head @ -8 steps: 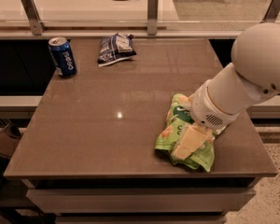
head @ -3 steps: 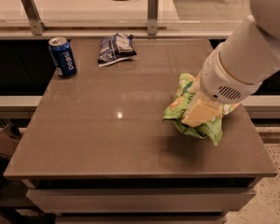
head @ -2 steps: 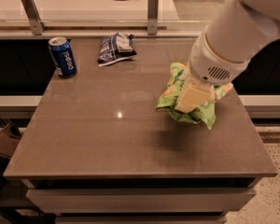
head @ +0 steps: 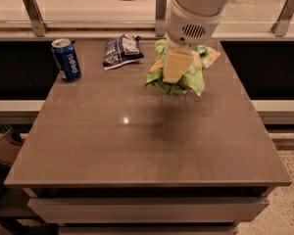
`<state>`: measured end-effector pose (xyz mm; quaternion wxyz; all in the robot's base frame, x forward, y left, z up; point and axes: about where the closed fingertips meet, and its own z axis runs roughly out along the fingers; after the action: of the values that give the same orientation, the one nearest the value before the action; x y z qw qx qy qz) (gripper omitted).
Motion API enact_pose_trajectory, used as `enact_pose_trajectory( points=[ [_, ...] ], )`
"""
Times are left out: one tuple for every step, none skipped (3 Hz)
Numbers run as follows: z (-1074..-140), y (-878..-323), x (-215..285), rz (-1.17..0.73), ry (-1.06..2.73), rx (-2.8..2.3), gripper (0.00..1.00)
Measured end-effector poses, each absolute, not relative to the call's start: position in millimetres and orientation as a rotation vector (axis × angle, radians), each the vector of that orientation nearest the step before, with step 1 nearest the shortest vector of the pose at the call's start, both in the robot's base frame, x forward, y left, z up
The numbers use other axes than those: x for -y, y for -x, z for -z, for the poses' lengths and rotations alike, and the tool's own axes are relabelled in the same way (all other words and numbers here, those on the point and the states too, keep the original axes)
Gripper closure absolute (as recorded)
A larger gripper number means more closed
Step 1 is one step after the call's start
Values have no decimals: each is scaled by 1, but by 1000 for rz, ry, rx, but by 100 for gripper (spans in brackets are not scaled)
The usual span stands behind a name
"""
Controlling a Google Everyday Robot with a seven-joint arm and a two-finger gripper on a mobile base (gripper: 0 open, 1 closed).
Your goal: Move green rice chip bag near blue chip bag
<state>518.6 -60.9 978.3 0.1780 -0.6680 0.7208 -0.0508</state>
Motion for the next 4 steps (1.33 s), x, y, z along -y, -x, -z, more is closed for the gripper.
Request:
enact_pose_trajectory(
  points=[
    [-998,-543,45,234,1928,-1960,100],
    [-1012,-563,41,323,1932,-1875,100],
    [-1026,-582,47,427,1917,-1791,100],
    [-1026,-582,47,427,1917,-1791,100]
  ],
)
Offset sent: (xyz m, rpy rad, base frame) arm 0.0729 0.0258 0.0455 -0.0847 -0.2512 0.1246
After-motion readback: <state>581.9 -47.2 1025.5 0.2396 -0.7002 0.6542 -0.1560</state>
